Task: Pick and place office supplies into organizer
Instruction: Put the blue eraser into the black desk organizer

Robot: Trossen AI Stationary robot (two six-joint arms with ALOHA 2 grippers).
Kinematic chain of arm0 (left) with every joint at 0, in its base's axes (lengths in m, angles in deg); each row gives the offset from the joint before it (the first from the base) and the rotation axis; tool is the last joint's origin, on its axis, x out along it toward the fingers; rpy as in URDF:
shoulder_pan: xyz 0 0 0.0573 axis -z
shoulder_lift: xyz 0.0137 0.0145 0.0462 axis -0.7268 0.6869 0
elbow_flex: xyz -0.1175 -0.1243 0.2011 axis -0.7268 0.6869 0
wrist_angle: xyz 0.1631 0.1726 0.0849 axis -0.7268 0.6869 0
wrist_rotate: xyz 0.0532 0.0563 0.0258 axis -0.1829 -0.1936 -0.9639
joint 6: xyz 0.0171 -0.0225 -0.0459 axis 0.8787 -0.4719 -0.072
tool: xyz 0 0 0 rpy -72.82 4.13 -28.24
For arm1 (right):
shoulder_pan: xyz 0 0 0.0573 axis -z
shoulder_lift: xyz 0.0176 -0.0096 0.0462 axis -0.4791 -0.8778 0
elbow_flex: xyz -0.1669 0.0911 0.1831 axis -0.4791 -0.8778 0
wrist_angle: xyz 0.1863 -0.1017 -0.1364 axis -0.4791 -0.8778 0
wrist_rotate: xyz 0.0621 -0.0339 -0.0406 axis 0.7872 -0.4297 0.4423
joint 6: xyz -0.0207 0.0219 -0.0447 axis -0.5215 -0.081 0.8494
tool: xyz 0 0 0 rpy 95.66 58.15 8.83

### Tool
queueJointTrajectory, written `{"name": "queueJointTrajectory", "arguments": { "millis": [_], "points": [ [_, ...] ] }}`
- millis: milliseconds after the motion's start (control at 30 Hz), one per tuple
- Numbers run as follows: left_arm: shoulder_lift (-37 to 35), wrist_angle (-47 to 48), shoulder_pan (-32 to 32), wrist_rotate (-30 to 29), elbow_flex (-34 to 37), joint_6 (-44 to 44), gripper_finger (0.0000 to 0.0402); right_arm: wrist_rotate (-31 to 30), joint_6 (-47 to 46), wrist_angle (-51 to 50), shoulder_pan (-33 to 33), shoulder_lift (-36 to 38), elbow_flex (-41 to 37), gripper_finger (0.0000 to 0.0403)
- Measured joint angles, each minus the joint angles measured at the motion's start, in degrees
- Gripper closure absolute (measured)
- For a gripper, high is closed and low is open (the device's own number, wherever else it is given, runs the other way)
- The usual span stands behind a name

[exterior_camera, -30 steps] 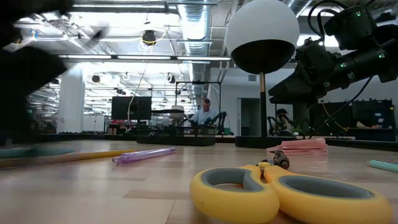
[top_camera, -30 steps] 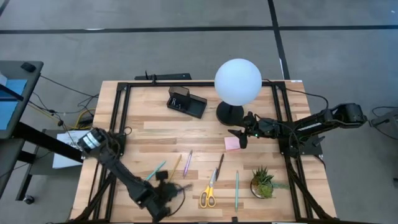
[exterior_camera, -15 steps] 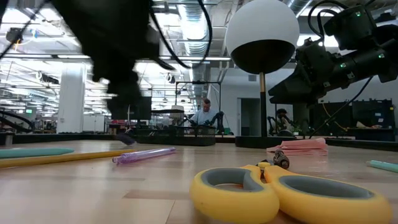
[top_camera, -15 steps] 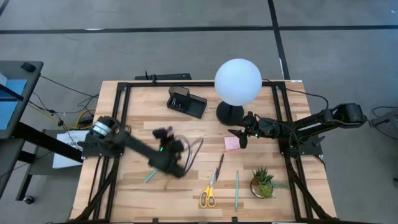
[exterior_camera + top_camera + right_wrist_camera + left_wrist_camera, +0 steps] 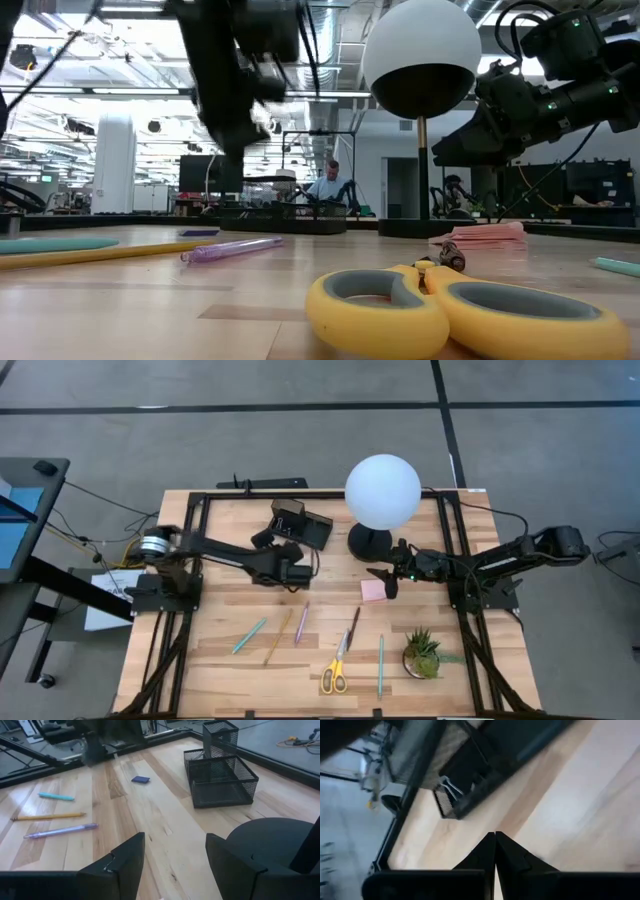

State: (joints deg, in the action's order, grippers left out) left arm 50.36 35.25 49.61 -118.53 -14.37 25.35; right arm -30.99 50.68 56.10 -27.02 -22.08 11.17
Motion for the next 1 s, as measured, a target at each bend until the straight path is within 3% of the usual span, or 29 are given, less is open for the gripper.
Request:
{"name": "queueJointTrajectory", "arguments": {
  "millis": [200, 300, 400, 500, 567, 667, 833, 1000],
  "points": [
    [-19.23, 2.46, 3.15, -0.81, 2.9, -6.76, 0.0401, 0.0, 0.06, -0.07, 0.0, 0.0, 0.0, 0.0198],
    [-28.68, -8.1, 5.76, -3.98, 11.8, -10.4, 0.0401, 0.0, 0.02, -0.1, 0.0, 0.0, 0.0, 0.0198],
    [-34.62, -26.5, 9.1, -5.16, 24.72, -11.31, 0.0401, 0.0, -0.02, -0.1, -0.04, 0.0, 0.0, 0.0198],
    [-36.22, -49.73, 10.52, -4.74, 37.58, -8.82, 0.0401, 0.0, -0.02, -0.1, -0.07, 0.0, 0.0, 0.0198],
    [-35.75, -62.14, 10.53, -1.34, 44.72, -8.65, 0.0401, 0.0, -0.03, -0.05, -0.07, 0.0, 0.0, 0.0198],
    [-34.49, -74.52, 10.55, 2.56, 52.05, -8.74, 0.0401, 0.0, -0.04, 0.01, -0.07, 0.0, 0.0, 0.0198],
    [-33.95, -77.92, 10.43, 2.87, 55.93, -6.11, 0.0379, 0.0, -0.04, 0.14, -0.07, 0.0, 0.0, 0.0198],
    [-33.97, -75.3, 10.35, 1.04, 56.19, -3.39, 0.032, 0.0, -0.04, 0.17, -0.07, 0.0, 0.0, 0.0198]
  ]
}}
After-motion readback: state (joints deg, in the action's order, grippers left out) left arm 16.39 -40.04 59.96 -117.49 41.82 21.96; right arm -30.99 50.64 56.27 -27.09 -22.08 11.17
